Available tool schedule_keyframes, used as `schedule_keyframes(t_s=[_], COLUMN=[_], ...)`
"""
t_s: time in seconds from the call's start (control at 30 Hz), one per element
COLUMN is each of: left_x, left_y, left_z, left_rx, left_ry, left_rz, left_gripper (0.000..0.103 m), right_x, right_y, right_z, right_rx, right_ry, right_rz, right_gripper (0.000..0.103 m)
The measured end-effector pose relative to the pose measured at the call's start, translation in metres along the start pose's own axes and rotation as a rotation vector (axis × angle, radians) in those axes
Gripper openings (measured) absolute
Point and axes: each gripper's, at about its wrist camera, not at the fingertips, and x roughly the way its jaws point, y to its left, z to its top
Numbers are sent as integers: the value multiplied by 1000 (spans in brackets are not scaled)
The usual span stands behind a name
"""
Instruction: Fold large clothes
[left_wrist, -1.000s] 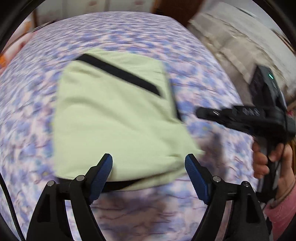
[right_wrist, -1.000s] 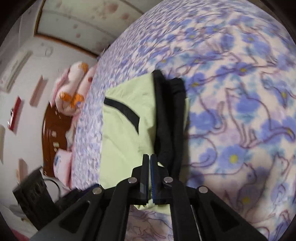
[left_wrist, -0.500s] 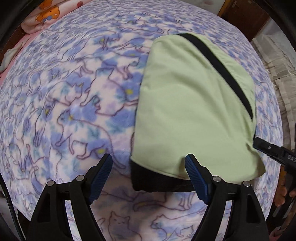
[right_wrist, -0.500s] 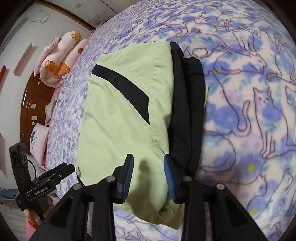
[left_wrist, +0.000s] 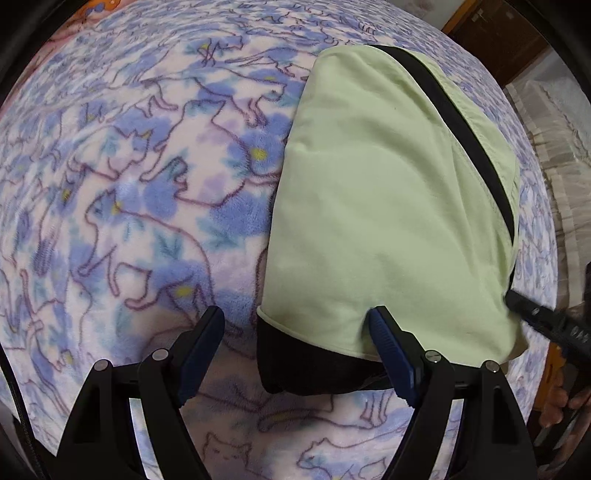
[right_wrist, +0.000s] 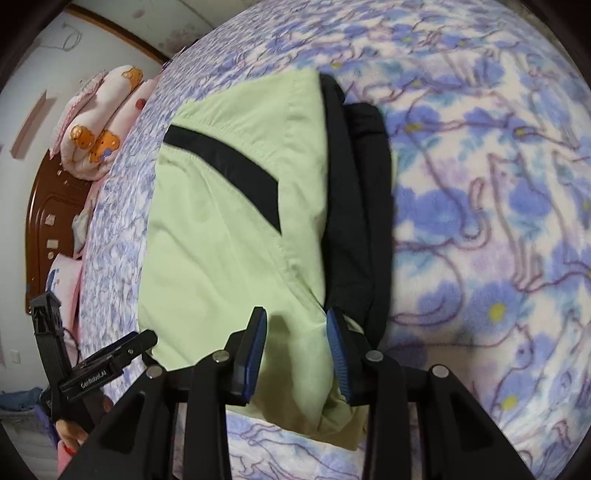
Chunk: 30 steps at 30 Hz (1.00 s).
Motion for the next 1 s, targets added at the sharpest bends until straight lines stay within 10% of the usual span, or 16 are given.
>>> schedule_keyframes(t_s=[0.2, 0.73, 1.0], left_x=[5, -4, -2], left_y=[10, -46, -47], left_z=[-1, -23, -23], left_rx=[-57, 141, 148], left_ry=[21, 10, 25], left_rz=[-56, 34, 35], left_gripper=[79, 63, 62], right_x=[5, 0, -21], right_y=[3, -29, -70], right_z=[-11, -80, -93], right_rx=[-55, -34, 157], right_ry=[-7, 44, -35], right_rz=[-27, -312, -126], right_gripper=[8, 0, 0])
